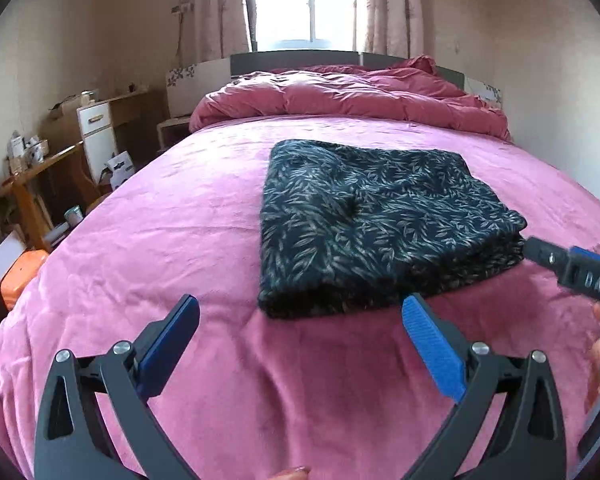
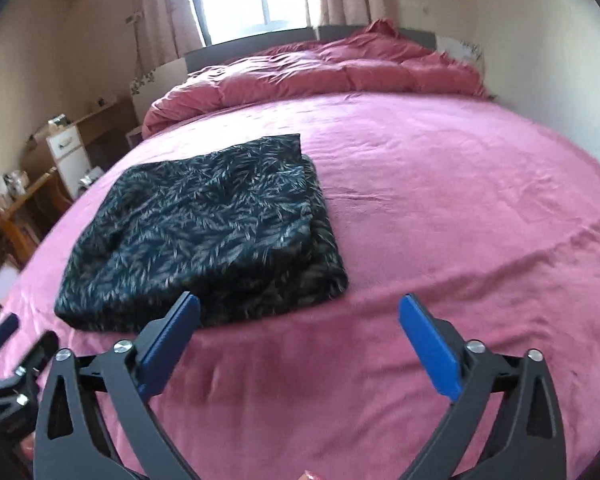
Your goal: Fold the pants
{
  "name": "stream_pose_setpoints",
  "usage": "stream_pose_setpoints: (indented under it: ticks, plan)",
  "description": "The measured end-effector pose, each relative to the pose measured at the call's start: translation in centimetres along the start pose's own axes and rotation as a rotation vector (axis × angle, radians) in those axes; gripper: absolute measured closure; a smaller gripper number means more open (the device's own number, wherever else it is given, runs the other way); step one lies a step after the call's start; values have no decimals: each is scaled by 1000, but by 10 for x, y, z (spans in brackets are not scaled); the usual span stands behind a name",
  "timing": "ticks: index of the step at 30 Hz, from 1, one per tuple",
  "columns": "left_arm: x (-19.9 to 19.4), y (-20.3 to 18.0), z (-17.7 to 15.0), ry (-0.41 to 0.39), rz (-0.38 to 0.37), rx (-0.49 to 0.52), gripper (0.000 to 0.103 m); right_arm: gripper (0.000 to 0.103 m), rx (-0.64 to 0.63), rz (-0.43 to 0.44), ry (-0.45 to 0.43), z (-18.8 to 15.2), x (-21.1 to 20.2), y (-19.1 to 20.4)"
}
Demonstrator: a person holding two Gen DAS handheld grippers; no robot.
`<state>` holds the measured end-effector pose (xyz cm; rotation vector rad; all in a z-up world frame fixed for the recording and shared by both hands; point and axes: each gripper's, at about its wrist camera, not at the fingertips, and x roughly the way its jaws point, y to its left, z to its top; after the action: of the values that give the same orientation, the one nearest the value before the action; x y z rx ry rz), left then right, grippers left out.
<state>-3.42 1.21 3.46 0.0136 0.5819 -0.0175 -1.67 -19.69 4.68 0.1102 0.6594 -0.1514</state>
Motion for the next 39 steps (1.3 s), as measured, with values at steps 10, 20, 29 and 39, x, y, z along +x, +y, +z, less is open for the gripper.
stream_pose_setpoints:
  ticks: [10, 20, 29, 39]
  plan:
    - [-42, -2, -11, -36, 32, 4, 2, 4, 11, -19, -62, -41, -52, 13]
    - [-40, 4, -16, -4, 44, -47, 2, 4, -46, -19, -99, -43, -59, 25]
    - [-31, 12, -20, 44, 33, -74, 2, 4, -120, -48, -138, -45, -66, 38]
    - [-30, 14, -21, 56, 24, -69, 2, 4, -78, -29, -113, -44, -62, 33]
